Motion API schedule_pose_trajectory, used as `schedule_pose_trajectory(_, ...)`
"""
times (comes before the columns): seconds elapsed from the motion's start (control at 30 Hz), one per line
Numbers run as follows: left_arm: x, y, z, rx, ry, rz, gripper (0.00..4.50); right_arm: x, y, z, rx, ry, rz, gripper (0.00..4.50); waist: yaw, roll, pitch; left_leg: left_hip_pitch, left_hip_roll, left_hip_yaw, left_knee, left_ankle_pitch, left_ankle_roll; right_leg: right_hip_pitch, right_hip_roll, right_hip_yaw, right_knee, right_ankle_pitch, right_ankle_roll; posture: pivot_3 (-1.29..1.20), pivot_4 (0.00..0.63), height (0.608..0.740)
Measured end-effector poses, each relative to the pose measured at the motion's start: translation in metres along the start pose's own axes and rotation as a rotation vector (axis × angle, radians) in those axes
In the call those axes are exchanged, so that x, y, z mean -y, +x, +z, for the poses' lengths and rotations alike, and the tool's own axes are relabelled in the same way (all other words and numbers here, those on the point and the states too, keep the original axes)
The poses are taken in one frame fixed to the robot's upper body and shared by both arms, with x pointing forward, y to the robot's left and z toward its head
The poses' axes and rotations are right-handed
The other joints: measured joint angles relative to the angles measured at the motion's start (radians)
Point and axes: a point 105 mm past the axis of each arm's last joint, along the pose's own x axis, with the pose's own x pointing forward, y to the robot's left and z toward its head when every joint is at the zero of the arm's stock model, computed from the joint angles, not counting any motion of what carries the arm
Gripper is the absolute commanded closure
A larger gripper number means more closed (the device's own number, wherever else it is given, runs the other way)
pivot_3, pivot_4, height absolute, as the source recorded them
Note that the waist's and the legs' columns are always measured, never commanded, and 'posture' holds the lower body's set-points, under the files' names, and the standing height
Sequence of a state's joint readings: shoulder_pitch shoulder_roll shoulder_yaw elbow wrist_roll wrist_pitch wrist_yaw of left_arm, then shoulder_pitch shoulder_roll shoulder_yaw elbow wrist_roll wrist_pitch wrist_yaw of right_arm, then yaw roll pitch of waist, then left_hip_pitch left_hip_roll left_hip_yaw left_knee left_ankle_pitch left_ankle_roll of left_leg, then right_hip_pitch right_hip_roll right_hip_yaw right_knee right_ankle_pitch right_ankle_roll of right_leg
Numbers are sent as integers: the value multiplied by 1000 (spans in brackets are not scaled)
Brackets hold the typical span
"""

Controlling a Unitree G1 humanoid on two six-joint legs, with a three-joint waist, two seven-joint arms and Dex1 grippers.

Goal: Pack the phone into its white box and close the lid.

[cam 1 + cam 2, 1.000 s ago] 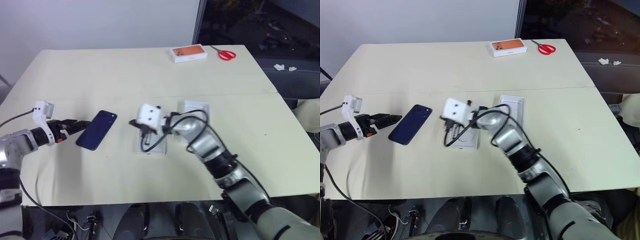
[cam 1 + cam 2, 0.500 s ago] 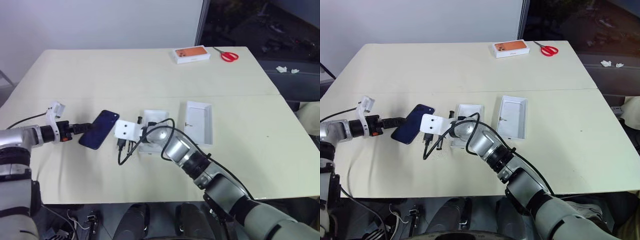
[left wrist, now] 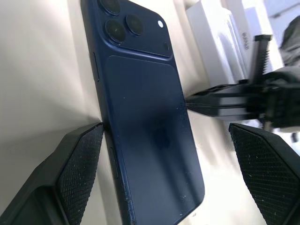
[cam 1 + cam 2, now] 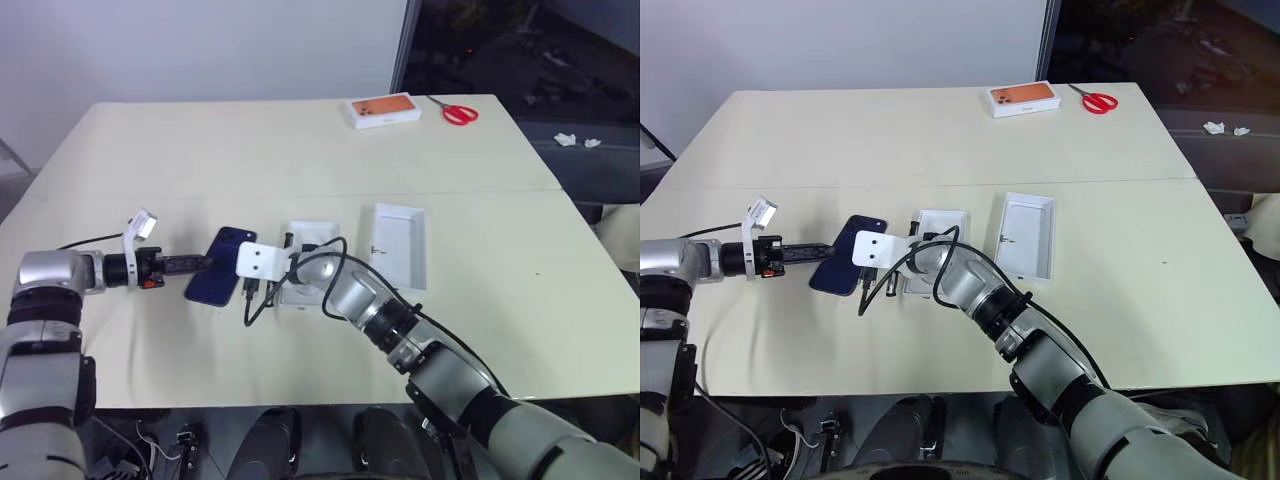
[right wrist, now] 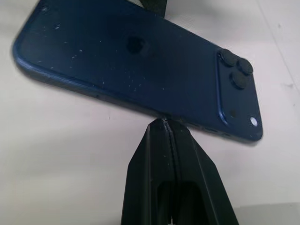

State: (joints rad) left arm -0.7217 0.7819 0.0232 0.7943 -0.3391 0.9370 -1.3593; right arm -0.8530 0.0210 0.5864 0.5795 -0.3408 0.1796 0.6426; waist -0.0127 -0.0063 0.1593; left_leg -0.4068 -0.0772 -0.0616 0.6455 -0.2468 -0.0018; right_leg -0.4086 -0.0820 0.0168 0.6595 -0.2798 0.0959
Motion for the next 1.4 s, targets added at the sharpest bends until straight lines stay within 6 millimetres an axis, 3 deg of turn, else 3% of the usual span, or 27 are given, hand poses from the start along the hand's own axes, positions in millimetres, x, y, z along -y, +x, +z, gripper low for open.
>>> schedule_pose_trajectory(0.5, 5, 6, -3, 32, -40, -18, 0, 0, -3, -1, -71, -51, 75, 4481, -1, 7, -5, 3, -1, 0, 0, -2, 4, 2, 0, 1, 2, 0, 0, 0, 150, 740)
schedule_pose_trajectory(0.83, 26, 26, -16, 31, -169, -167, 0, 0, -1, 0, -65, -93, 62, 4481, -5, 7, -6, 3, -1, 0, 0, -2, 4, 1, -1, 1, 2, 0, 0, 0, 150, 740)
schedule_pose_trajectory(1.2, 21, 20, -15, 96, -217, -177, 0, -1, -1, 1, -63, -97, 65, 4481, -11, 7, -6, 3, 0, 0, -1, -2, 3, 1, 0, 2, 2, 0, 0, 0, 150, 740)
schedule_pose_trajectory(1.3, 18, 19, -17, 103, -231, -166, 782, -2, 0, 1, -61, -99, 67, 4500, -17, 7, -6, 3, 0, 0, -1, -2, 3, 0, 0, 2, 2, 0, 0, 0, 150, 740)
schedule_pose_trajectory(1.4, 11, 16, -22, 100, -250, -124, 2248, -2, 0, 2, -55, -103, 69, 4500, -29, 6, -5, 2, 1, 0, -2, -2, 3, -1, 0, 2, 2, 0, 0, 0, 150, 740)
